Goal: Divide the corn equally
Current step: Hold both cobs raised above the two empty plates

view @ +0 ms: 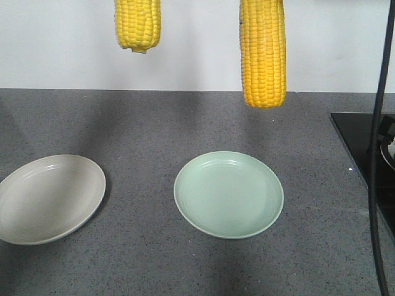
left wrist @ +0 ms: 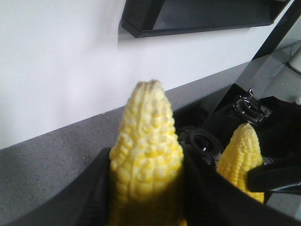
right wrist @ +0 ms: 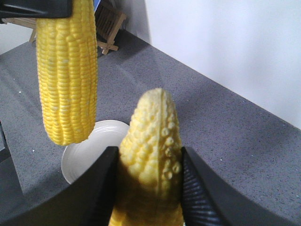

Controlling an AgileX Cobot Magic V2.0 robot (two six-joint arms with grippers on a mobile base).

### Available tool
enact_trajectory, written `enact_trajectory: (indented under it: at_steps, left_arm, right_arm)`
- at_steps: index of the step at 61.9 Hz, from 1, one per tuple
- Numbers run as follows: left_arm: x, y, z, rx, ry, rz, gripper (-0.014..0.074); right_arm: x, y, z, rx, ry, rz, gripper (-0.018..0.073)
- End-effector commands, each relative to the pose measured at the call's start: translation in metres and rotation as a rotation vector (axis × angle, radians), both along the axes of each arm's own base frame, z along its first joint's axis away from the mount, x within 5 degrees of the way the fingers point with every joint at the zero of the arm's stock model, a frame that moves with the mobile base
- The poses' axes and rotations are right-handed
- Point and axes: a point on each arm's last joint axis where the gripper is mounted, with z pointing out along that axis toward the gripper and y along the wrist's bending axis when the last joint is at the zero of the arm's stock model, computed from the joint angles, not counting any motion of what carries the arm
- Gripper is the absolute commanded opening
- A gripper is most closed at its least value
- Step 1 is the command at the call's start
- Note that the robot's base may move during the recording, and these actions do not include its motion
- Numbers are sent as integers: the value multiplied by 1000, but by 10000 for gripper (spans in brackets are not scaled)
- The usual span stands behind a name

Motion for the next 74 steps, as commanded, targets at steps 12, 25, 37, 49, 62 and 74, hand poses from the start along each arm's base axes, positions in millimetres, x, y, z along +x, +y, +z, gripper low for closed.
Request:
enact_trajectory:
  at_steps: [12,25,37,49,62,74]
  left_arm:
    - [-24,4,23,-60,-76,-14,-8]
    - [-24,4,23,-60,-76,-14,-8]
    - [-24,4,23,-60,-76,-14,-8]
    - [-24,4,23,-60,-76,-14,-6]
    - [-24,4,23,-60,-76,-14,-6]
    - [-24,4,23,-60,-76,-14,-6]
  right_arm:
    - [-19,0,18,34,-45,33,-2]
    - [-19,0,18,34,-45,33,-2]
    - [-19,0,18,34,-45,33,-2]
    - [-19,0,18,34,-45,33,-2]
    - [-19,0,18,34,-45,33,-2]
    - [-19,0,18,34,-45,33,-2]
